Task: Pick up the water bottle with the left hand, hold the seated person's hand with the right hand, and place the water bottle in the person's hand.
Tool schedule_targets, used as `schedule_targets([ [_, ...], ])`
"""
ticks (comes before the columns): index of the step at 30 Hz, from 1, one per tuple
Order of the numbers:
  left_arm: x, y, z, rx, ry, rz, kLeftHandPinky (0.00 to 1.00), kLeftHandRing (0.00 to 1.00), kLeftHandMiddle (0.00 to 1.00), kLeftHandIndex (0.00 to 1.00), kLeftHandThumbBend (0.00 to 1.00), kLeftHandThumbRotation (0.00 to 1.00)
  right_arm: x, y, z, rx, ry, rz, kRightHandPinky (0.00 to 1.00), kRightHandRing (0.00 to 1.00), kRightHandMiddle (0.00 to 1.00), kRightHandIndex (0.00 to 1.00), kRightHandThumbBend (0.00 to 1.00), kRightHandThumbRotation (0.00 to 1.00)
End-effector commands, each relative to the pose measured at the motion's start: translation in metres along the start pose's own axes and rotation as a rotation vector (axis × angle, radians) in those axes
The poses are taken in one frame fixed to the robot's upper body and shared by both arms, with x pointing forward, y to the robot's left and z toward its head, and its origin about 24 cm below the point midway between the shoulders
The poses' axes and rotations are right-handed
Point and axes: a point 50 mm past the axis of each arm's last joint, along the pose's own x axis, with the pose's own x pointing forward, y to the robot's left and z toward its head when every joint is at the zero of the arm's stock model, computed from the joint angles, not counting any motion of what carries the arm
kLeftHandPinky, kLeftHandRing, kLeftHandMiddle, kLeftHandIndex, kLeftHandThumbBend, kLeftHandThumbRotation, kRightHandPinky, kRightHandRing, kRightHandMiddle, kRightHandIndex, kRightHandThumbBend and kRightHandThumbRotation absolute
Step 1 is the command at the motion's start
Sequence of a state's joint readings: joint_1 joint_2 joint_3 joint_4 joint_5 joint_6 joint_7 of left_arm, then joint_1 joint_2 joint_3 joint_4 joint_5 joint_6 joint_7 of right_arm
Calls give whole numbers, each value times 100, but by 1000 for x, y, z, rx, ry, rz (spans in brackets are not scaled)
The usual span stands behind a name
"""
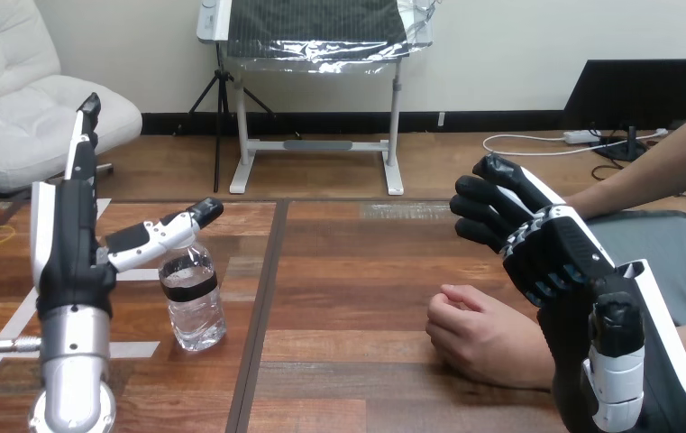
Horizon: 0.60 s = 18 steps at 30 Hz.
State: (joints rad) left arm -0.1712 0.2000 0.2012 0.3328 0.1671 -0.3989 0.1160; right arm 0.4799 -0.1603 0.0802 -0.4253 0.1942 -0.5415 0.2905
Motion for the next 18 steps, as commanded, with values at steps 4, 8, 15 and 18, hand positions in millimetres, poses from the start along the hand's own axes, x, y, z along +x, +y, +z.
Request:
schedule_targets([
  [4,26,-3,8,11,-27,-17,100,100,100,100,99,16,11,-3,6,1,-68,9,84,85,86,87,74,100],
  [8,29,-4,5,21,-6,-25,99,100,100,100,100,17,11,-3,6,5,-67,10,84,85,86,87,75,100],
  [15,33,-7,0,27,28,-45,98,100,100,100,100,19,11,-3,6,4,-70,13,84,86,86,87,75,100],
  [18,34,-8,-3,37,52,-54,98,100,100,100,100,20,11,-3,6,3,-70,14,84,86,86,88,75,100],
])
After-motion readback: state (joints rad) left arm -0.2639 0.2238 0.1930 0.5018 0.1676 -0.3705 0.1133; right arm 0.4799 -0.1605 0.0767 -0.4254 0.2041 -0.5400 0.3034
